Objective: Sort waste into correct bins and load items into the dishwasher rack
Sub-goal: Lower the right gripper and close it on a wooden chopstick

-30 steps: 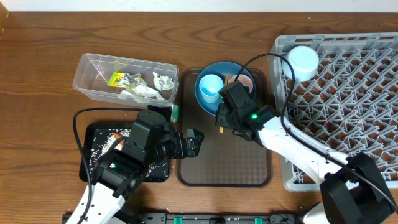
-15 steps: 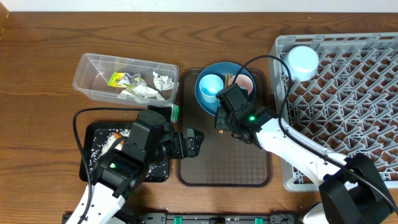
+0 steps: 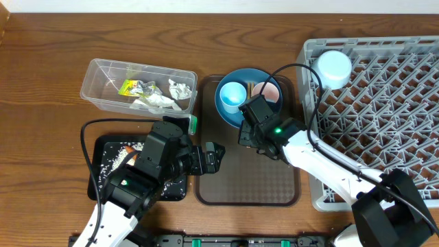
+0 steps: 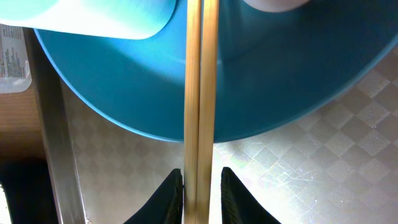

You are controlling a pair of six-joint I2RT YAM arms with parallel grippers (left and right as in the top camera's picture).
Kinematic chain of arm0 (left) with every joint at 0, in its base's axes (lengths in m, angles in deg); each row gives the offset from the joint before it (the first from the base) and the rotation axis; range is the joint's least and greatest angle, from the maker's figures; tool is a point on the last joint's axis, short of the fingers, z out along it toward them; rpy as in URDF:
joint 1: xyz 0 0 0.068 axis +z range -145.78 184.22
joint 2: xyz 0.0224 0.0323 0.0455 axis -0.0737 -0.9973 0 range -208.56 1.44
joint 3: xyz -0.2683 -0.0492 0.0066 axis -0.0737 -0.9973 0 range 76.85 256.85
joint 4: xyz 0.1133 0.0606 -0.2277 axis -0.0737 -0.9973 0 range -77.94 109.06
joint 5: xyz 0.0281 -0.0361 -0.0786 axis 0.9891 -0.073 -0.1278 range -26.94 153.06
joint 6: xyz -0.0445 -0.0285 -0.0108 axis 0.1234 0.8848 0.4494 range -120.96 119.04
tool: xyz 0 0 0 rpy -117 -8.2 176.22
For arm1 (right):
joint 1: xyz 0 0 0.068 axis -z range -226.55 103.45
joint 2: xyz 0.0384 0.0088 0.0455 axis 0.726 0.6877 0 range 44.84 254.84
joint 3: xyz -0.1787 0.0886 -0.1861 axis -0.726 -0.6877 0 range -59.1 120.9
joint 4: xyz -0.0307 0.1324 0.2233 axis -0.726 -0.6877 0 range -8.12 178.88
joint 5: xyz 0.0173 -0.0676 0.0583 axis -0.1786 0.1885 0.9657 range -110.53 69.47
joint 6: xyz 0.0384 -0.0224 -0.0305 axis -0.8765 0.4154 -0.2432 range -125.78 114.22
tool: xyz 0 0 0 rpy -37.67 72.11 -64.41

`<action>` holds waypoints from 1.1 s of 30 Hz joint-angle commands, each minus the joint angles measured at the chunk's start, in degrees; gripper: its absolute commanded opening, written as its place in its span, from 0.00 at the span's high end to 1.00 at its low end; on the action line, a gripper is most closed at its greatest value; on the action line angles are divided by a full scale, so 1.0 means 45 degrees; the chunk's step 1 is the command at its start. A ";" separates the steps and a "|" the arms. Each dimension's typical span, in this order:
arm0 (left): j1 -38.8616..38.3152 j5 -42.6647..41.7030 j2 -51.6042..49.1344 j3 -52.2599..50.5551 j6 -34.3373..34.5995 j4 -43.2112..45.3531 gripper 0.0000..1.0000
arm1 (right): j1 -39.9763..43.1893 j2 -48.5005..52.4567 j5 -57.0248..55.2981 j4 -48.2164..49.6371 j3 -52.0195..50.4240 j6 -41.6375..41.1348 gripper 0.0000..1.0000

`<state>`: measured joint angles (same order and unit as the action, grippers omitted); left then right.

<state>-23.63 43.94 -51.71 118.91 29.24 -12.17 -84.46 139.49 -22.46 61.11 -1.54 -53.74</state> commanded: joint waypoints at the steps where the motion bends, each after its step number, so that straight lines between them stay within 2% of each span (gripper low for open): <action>1: 0.0053 0.0083 0.0005 0.0034 -0.0024 0.0005 0.00 | -0.0092 -0.0019 -0.0034 -0.0053 -0.0068 -0.0291 0.79; 7: 0.0053 0.0083 0.0005 0.0034 -0.0024 0.0005 0.00 | -0.0068 -0.0024 -0.0024 0.0316 -0.0068 -0.0039 0.78; 19: 0.0053 0.0083 0.0005 0.0034 -0.0019 0.0005 0.00 | 0.0364 -0.0962 0.0447 0.0267 -0.0039 0.0325 0.67; 23: 0.0053 0.0083 0.0005 0.0034 -0.0024 0.0005 0.00 | 0.0369 -0.1258 0.0432 0.0160 -0.0039 0.0345 0.67; 33: 0.0053 0.0083 0.0005 0.0034 -0.0024 0.0005 0.00 | 0.0622 -0.1224 -0.0049 -0.1263 -0.0049 0.0291 0.74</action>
<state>-23.63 43.94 -51.71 118.91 29.24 -12.17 -82.69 134.37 -20.78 56.08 -1.58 -52.84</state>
